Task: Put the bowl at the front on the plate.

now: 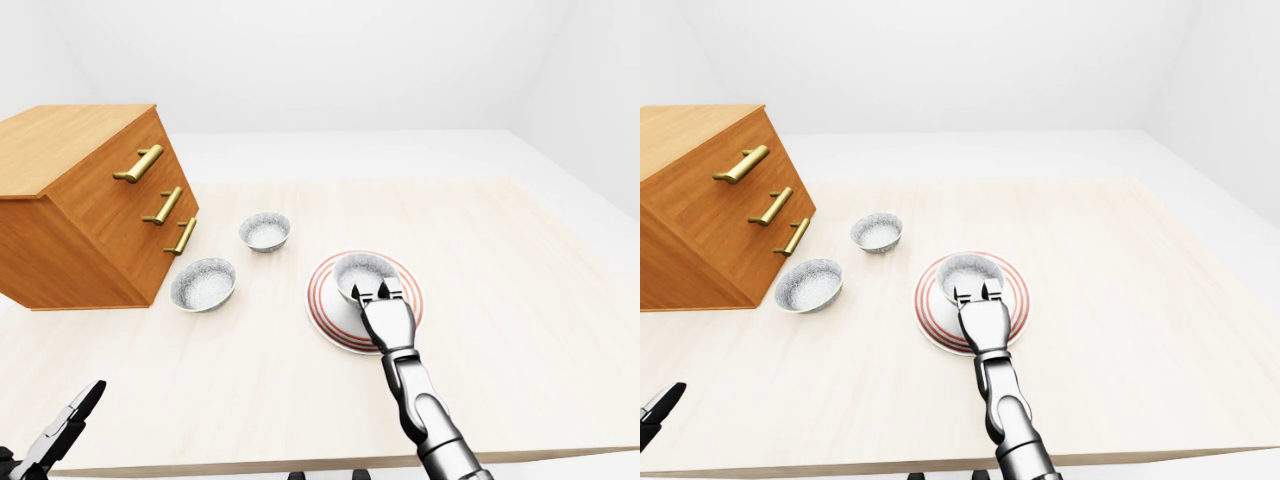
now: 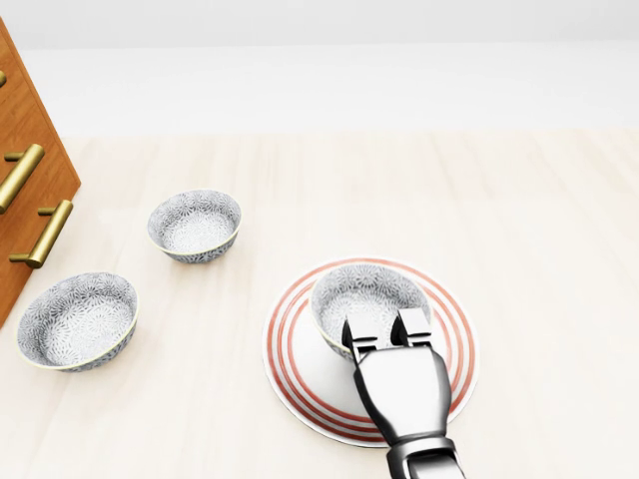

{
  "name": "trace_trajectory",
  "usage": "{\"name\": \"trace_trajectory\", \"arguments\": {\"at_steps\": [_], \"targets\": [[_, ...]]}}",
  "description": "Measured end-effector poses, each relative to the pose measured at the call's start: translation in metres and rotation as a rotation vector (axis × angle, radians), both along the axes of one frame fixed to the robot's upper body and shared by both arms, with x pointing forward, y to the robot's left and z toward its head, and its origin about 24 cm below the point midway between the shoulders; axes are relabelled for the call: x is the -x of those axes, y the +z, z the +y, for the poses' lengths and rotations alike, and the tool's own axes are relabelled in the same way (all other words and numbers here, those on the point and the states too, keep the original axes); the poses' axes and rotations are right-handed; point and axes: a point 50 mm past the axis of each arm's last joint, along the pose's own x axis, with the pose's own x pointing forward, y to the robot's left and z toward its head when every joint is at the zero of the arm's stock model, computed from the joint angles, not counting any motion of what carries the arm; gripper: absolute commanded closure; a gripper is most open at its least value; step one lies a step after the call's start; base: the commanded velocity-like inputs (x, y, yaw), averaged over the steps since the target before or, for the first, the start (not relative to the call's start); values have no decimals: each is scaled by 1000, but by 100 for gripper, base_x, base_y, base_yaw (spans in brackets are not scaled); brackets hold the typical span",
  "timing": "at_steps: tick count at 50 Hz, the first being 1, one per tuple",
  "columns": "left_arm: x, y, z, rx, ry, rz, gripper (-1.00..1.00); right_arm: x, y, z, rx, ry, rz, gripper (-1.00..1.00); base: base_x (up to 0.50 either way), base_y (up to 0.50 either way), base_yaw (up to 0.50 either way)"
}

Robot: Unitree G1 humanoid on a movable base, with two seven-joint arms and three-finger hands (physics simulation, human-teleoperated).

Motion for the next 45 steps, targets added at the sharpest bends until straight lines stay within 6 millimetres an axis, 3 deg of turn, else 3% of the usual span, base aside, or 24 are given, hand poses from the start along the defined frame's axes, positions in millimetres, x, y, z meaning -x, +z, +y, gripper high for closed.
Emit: {"name": "trace_trajectory", "arguments": {"at_steps": [2,3,4,11,27,45], "targets": [[0,0,0,0,0,0,-100,0,-1,0,0,0,2,100,0,0,0],[0,0,0,0,0,0,-100,-1,-2,0,-1,0,3,77,0,0,0],[0,0,0,0,0,0,-100,-1,-2,0,0,0,3,-100,0,0,0],[0,1,0,-2,0,-2,-100,-2,-3,0,12,1,-13,-100,0,0,0],[0,2,0,-6,1,-5,-100,-4,15,2,27,14,-97,-100,0,0,0],[0,0,0,-3,0,1,-100,10,71,13,121,38,-170,-100,0,0,0]]}}
